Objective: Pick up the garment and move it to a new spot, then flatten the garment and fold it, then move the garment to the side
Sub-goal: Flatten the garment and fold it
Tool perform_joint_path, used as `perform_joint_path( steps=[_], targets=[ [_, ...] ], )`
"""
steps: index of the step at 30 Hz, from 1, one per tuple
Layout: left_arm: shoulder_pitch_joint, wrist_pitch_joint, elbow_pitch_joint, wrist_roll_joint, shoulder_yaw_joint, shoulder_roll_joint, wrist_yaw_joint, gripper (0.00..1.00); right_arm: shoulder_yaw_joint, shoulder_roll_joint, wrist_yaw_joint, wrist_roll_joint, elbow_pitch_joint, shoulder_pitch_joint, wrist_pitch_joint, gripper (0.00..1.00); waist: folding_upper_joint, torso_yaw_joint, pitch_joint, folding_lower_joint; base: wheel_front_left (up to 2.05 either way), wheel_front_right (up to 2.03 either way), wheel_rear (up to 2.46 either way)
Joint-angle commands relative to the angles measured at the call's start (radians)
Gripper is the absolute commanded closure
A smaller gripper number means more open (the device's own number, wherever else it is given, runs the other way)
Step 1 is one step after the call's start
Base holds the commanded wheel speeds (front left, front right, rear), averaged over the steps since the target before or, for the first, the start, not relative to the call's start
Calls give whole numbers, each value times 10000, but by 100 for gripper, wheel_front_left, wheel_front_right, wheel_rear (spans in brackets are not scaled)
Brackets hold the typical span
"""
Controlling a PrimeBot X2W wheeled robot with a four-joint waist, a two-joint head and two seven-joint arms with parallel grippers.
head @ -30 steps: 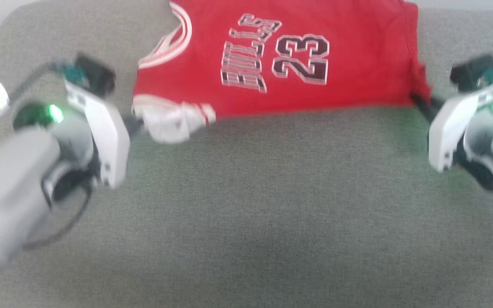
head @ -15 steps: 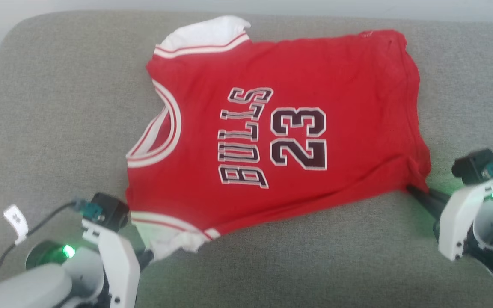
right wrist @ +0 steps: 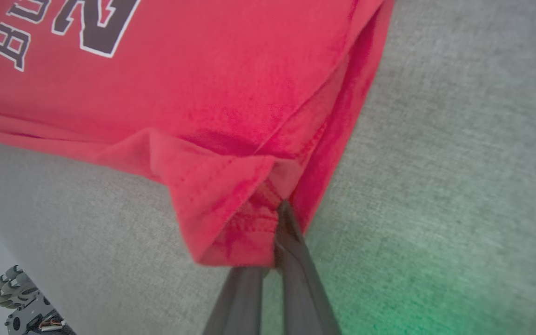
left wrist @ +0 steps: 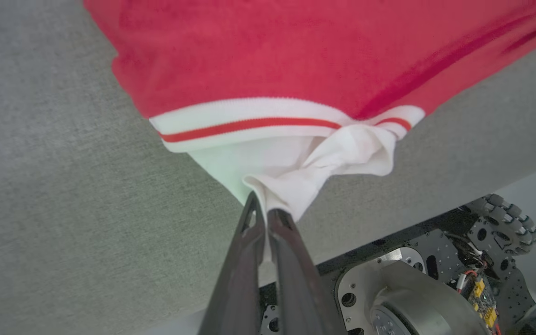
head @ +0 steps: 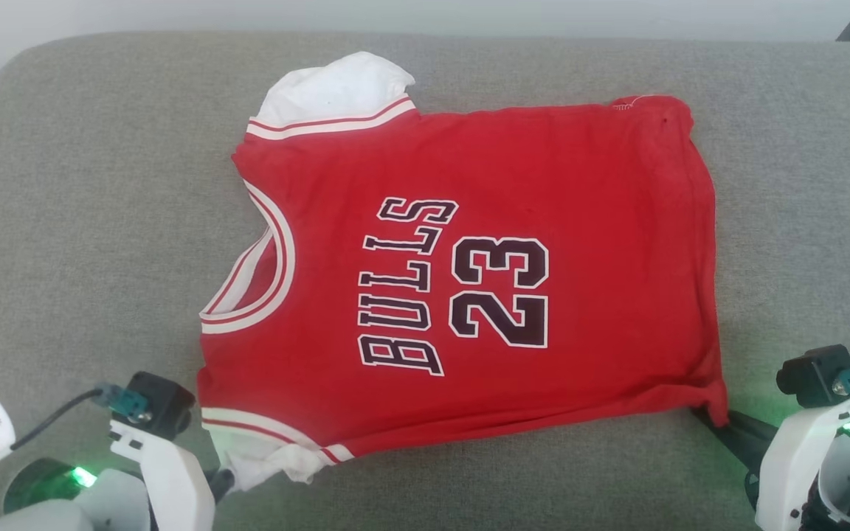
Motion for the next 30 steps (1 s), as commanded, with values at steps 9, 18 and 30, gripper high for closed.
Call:
perform_joint_path(
  steps=[9, 18, 30],
  targets=[
    [-1273, 263, -329, 651, 666, 761, 192, 100, -1368, 629, -17, -1077, -1175, 341, 960, 100, 0, -174, -87, 0, 0, 0, 0],
    [-3418, 947, 611, 1851, 1161, 241, -765, 100, -2172, 1270, -15, -2014, -1704, -1107, 2034, 100, 0, -289, 178, 0, 0, 0, 0],
    [-5528, 1231, 5433, 2160, 1113, -2429, -3099, 100, -1224, 1853, -11, -2334, 180, -4091, 2124, 100, 0, -464, 1185, 0, 0, 0, 0]
  ],
)
